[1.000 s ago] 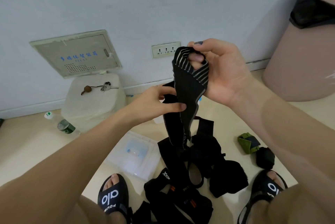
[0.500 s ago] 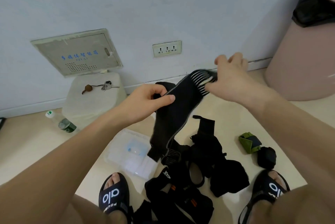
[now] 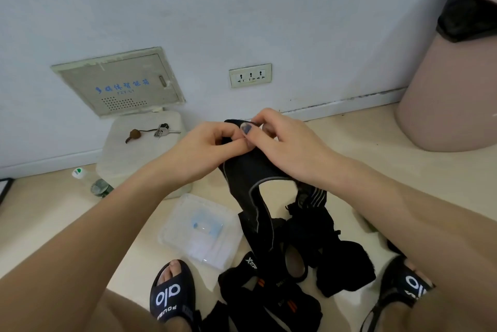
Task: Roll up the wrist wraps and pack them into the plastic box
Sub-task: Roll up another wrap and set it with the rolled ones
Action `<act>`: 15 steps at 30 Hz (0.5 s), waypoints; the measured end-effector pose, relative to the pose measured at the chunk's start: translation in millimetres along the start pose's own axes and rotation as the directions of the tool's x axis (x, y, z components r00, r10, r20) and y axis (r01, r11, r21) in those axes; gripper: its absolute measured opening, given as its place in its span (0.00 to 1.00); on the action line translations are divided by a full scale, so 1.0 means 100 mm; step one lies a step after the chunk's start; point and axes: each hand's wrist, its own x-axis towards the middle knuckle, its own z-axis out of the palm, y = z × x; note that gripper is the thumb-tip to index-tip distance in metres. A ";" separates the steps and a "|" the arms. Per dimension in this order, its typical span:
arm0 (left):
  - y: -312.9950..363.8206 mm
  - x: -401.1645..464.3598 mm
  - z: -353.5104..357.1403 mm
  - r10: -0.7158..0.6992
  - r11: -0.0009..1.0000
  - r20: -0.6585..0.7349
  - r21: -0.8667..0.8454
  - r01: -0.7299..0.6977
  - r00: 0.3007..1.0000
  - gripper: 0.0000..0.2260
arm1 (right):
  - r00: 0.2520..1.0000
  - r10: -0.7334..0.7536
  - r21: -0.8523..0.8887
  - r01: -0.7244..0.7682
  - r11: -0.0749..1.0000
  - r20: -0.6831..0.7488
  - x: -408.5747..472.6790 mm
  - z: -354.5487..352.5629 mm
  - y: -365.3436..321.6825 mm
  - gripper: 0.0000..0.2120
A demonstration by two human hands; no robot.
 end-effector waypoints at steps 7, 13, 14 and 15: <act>-0.06 -0.03 0.13 -0.038 0.999 0.050 0.015 0.038 0.998 0.28 | 0.986 -0.021 0.274 0.066 0.959 -0.164 0.05 -0.02 -0.03 0.09; -0.22 -0.02 0.03 -0.175 0.974 0.078 0.161 0.161 0.981 0.15 | 0.913 0.007 0.143 0.056 0.988 -0.407 0.19 -0.43 0.10 0.09; -0.24 -0.01 0.00 -0.192 0.967 0.073 0.185 0.176 0.979 0.11 | 0.901 -0.026 0.013 0.035 0.999 -0.433 0.20 -0.52 0.15 0.08; -0.25 -0.01 -0.03 -0.205 0.962 0.062 0.198 0.189 0.977 0.09 | 0.903 -0.050 -0.137 -0.010 0.990 -0.426 0.20 -0.61 0.20 0.07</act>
